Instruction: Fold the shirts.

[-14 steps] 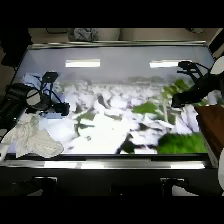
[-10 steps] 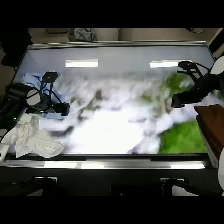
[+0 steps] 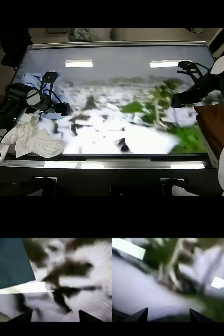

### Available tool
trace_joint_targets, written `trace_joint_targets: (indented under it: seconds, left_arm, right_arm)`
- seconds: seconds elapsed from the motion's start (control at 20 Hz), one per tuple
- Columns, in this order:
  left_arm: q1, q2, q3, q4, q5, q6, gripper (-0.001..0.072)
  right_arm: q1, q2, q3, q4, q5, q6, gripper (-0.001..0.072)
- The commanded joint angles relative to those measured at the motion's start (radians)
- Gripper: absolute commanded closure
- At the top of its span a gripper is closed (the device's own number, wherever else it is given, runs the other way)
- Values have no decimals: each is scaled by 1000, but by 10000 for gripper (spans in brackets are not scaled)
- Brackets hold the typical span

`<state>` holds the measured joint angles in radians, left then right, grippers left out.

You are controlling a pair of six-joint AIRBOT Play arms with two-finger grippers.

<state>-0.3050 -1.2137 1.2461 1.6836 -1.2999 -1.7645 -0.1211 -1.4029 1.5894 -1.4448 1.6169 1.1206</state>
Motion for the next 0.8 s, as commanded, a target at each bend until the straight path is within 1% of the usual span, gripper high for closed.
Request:
trace_joint_targets:
  seconds: [0.0,0.1,0.2,0.3,0.4,0.55,0.6,0.65,0.7,0.75]
  left_arm:
    - [0,0,-1,-1,25,1,7]
    - [0,-6,-1,-1,152,2,7]
    - [0,-14,-1,-1,237,2,8]
    - [0,-21,-1,-5,279,-3,7]
    - [-6,-29,-1,-32,301,0,7]
    - [51,-79,37,-18,558,-16,4]
    - [99,-127,98,-20,604,-41,4]
    - [164,-203,200,-21,606,-67,4]
    - [230,-289,320,-29,580,-73,4]
    - [304,-392,467,-53,525,-82,4]
  right_arm:
    - [1,0,0,0,-3,3,101]
    - [1,0,0,0,-97,17,101]
    - [1,0,0,0,-168,17,101]
    - [1,0,0,1,-222,17,101]
    - [1,0,0,1,-315,17,101]
    - [1,-1,0,5,-421,18,101]
    - [1,-1,0,5,-430,18,101]
    - [1,-1,0,5,-430,18,101]
    - [1,-1,0,13,-429,18,101]
    - [1,-1,0,23,-422,18,101]
